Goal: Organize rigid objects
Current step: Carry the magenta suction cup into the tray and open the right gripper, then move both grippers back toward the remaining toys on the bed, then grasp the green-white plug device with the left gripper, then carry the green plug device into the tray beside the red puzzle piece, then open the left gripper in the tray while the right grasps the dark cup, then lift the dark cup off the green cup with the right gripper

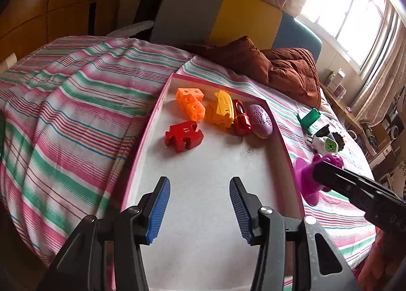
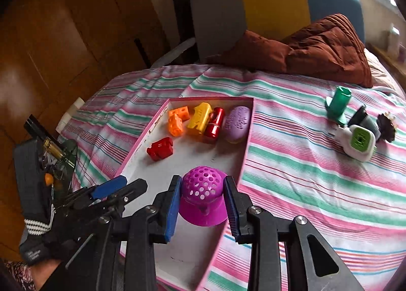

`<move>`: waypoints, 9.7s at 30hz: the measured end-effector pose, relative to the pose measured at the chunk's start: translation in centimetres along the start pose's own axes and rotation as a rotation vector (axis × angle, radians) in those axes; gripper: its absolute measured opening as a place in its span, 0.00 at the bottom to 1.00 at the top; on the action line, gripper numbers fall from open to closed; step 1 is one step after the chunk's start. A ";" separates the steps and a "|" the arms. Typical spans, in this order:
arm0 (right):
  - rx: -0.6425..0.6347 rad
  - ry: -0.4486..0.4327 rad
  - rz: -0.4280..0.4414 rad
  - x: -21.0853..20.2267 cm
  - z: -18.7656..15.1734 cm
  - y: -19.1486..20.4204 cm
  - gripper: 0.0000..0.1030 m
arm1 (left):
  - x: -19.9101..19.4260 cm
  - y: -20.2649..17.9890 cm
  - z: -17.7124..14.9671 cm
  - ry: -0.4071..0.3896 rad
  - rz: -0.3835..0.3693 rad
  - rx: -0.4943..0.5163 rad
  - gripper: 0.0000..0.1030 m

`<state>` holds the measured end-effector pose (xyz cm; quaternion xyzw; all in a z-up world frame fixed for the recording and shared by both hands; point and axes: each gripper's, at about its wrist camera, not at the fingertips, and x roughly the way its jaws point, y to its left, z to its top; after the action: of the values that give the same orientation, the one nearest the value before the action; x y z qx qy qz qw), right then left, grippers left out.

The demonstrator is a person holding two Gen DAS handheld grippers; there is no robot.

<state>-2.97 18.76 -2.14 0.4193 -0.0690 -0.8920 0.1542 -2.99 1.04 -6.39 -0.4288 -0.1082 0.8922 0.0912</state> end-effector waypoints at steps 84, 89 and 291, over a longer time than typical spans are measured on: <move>0.103 0.066 -0.388 -2.0 -4.9 -13.1 0.55 | -2.4 -7.2 -3.2 -0.004 -0.176 0.255 0.48; 0.100 0.074 -0.423 -3.2 -5.4 -16.4 0.55 | -2.7 -9.8 -1.8 -0.008 -0.215 0.273 0.48; 0.253 0.006 -0.295 3.9 5.3 -28.0 0.46 | -1.7 -2.9 -1.1 -0.065 -0.010 0.081 0.52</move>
<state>-15.49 43.84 -8.71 0.4435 -0.1180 -0.8879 -0.0319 -0.81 3.51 -5.01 -0.3950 -0.0773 0.9088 0.1095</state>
